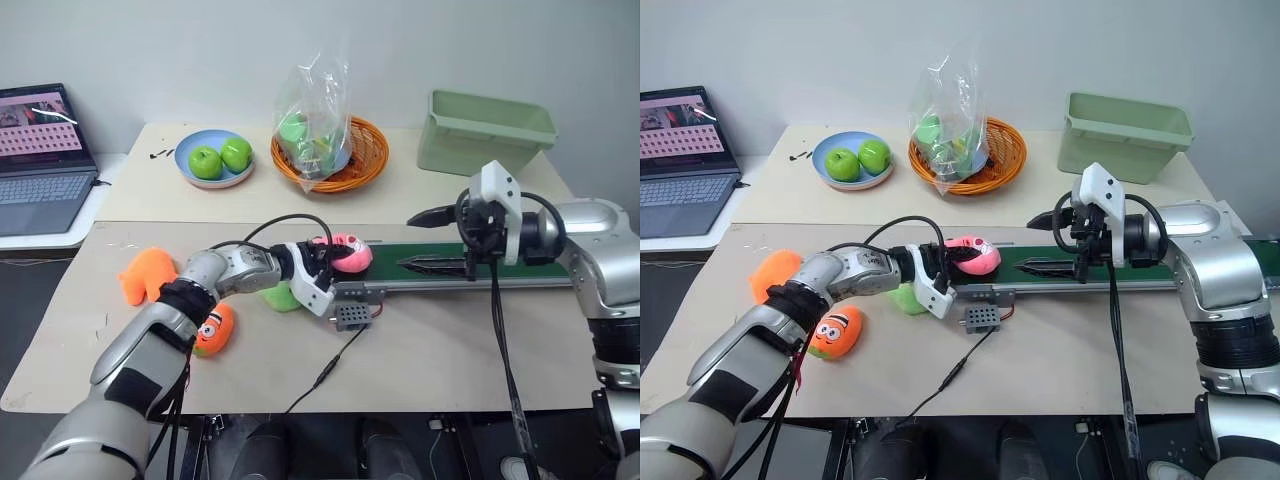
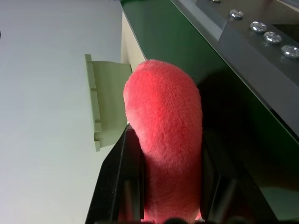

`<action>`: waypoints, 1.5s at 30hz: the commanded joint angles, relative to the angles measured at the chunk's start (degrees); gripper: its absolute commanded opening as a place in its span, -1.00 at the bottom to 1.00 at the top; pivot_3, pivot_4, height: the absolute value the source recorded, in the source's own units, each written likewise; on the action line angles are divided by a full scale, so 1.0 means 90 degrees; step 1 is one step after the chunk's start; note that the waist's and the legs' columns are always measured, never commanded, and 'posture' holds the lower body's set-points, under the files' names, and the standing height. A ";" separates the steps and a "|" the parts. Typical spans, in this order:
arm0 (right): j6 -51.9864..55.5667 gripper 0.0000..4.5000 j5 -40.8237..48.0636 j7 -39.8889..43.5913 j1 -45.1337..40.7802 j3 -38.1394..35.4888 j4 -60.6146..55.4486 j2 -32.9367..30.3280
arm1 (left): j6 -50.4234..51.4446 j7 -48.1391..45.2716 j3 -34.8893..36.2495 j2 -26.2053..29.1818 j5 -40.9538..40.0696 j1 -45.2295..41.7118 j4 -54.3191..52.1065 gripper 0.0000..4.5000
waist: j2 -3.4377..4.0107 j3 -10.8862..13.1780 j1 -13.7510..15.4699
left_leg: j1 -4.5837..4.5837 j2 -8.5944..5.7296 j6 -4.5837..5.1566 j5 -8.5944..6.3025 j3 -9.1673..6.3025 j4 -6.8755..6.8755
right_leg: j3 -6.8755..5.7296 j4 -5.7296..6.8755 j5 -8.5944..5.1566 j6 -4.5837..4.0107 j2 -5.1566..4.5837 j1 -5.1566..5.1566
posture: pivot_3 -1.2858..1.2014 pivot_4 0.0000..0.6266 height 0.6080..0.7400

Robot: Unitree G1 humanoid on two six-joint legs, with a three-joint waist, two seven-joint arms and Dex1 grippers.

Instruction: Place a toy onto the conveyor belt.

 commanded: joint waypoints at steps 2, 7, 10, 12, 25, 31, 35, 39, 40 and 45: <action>-0.0016 1.00 0.0123 -0.0049 -0.0062 -0.0255 -0.0133 -0.0109 | -0.0227 -0.0252 0.0017 0.0000 -0.0311 -0.0124 0.0097 0.62 | 0.0000 0.0000 0.0009 | -0.0001 0.0000 0.0000 0.0000 -0.0001 0.0000 | 0.0000 0.0000 0.0000 0.0000 0.0000 0.0000 | 0.03 -0.52 1.00; -0.0065 1.00 0.0085 -0.0053 -0.0081 -0.0222 -0.0082 -0.0093 | -0.0136 -0.0805 0.0294 -0.0041 -0.1100 -0.0027 -0.0135 0.97 | 0.0000 0.0000 -0.0003 | 0.0002 0.0000 0.0000 0.0000 0.0000 0.0001 | 0.0000 0.0000 0.0000 0.0000 0.0000 0.0004 | 0.03 -0.52 1.00; -0.0088 1.00 0.0072 -0.0043 -0.0097 -0.0218 -0.0055 -0.0096 | 0.0055 -0.1544 0.0591 -0.0130 -0.2058 0.0136 -0.0425 0.97 | 0.0000 0.0000 -0.0010 | 0.0002 0.0001 0.0000 0.0000 -0.0001 0.0001 | 0.0000 0.0001 0.0000 0.0000 0.0000 0.0003 | 0.03 -0.52 1.00; -0.0103 1.00 0.0066 -0.0031 -0.0105 -0.0213 -0.0042 -0.0098 | 0.0475 -0.2367 0.0861 -0.0196 -0.3106 0.0320 -0.0844 0.97 | 0.0000 0.0000 -0.0005 | -0.0001 0.0001 0.0000 0.0000 -0.0002 0.0004 | -0.0001 0.0001 0.0000 0.0000 -0.0001 0.0002 | 0.03 -0.52 1.00; -0.0169 1.00 0.0013 0.0114 -0.0381 -0.0069 0.0151 -0.0058 | 0.6613 -0.5665 0.2811 0.0378 -0.8178 0.1799 -0.4438 0.97 | 0.0001 0.0000 -0.0154 | 0.0003 0.0004 0.0003 -0.0002 -0.0017 0.0025 | 0.0002 0.0017 -0.0001 0.0001 0.0004 0.0005 | 0.03 -0.52 1.00; -0.0215 1.00 0.0030 0.0231 -0.0564 0.0025 0.0240 0.0042 | 0.8674 -0.5271 0.4108 0.0719 -0.9562 0.2429 -0.5392 0.97 | 0.0002 0.0000 -0.0168 | 0.0003 0.0007 0.0010 -0.0006 -0.0036 0.0050 | 0.0002 0.0024 -0.0002 0.0002 0.0006 0.0011 | 0.03 -0.52 1.00; -0.0192 1.00 0.0092 0.0296 -0.0608 0.0017 0.0246 0.0103 | 0.9361 -0.5041 0.4478 0.0843 -0.9898 0.2818 -0.5874 0.97 | 0.0002 0.0000 -0.0140 | 0.0003 0.0006 0.0010 -0.0006 -0.0042 0.0058 | 0.0001 0.0029 -0.0002 0.0002 0.0006 0.0014 | 0.03 -0.52 1.00; -0.0142 1.00 0.0194 0.0326 -0.0630 -0.0040 0.0233 0.0225 | 0.9672 -0.4856 0.4620 0.0859 -1.0044 0.3364 -0.6435 0.97 | 0.0002 0.0000 -0.0125 | 0.0004 0.0004 0.0009 -0.0006 -0.0040 0.0060 | -0.0001 0.0029 -0.0002 0.0002 0.0004 0.0018 | 0.03 -0.52 1.00; -0.0138 1.00 0.0199 0.0332 -0.0631 -0.0051 0.0231 0.0243 | 0.9763 -0.4824 0.4658 0.0857 -1.0113 0.3456 -0.6547 0.97 | 0.0002 0.0000 -0.0124 | 0.0004 0.0004 0.0009 -0.0006 -0.0041 0.0060 | 0.0000 0.0030 -0.0002 0.0002 0.0004 0.0018 | 0.03 -0.52 1.00; -0.0224 1.00 0.0231 0.0383 -0.0541 -0.0077 0.0353 0.0308 | 1.0193 -0.4897 0.4531 0.1286 -1.0139 0.4016 -0.7097 0.97 | 0.0002 0.0001 -0.0128 | 0.0006 0.0005 0.0009 -0.0006 -0.0041 0.0059 | -0.0001 0.0031 -0.0002 0.0001 0.0004 0.0018 | 0.03 -0.52 1.00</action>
